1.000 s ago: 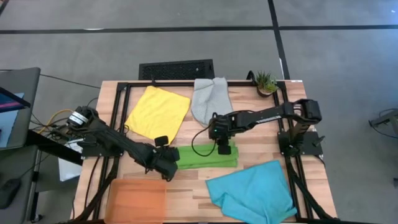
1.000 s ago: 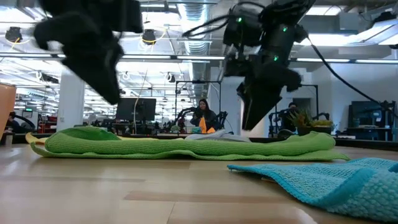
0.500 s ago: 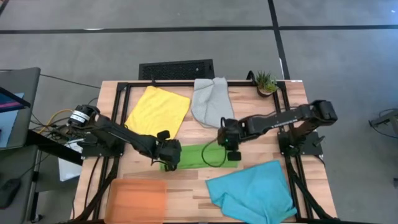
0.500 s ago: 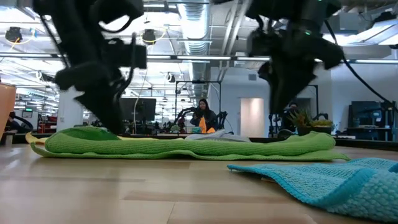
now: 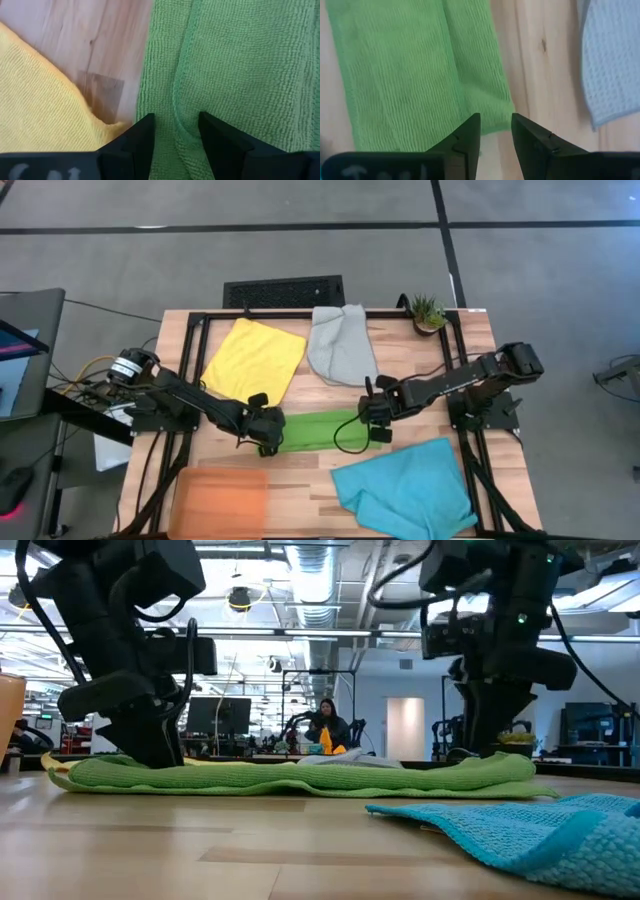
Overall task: Fold microfiber towels
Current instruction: Fold the green towel
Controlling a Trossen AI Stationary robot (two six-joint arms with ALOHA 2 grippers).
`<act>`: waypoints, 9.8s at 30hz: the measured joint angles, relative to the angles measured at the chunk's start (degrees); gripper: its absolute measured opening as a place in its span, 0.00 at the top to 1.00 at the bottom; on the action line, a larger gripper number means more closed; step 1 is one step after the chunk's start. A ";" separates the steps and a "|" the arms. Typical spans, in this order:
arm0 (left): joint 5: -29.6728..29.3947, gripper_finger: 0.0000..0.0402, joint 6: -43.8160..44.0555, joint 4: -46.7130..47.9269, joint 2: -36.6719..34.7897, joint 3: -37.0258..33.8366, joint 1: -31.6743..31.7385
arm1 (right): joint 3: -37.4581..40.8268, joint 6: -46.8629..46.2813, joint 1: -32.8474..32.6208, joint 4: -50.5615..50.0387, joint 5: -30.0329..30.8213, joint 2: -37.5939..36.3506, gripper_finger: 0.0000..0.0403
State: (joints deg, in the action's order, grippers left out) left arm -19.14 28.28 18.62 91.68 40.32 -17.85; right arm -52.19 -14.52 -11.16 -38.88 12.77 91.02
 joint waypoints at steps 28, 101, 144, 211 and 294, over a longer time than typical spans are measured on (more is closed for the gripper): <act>1.04 0.63 -5.19 -0.50 0.24 -0.27 2.45 | 3.97 -14.51 3.61 -0.01 -6.89 -17.25 0.68; 2.48 0.63 -4.74 -1.60 0.33 -0.35 2.47 | 14.16 -21.22 13.10 26.54 -21.10 -9.38 0.98; 2.54 0.63 -4.75 -1.57 0.33 -0.35 2.47 | 5.82 -20.51 11.54 44.90 -20.08 -9.08 1.00; 7.26 0.63 7.95 21.31 -13.01 -0.42 1.15 | -19.99 -12.28 11.67 44.68 -27.93 16.26 0.99; -4.03 0.63 20.91 46.57 -15.98 16.63 -10.38 | -23.01 -14.17 12.32 52.13 -26.48 23.60 0.99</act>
State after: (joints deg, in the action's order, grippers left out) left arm -23.18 49.19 65.19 75.70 56.95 -28.23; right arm -75.20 -28.69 1.16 13.25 -13.71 114.63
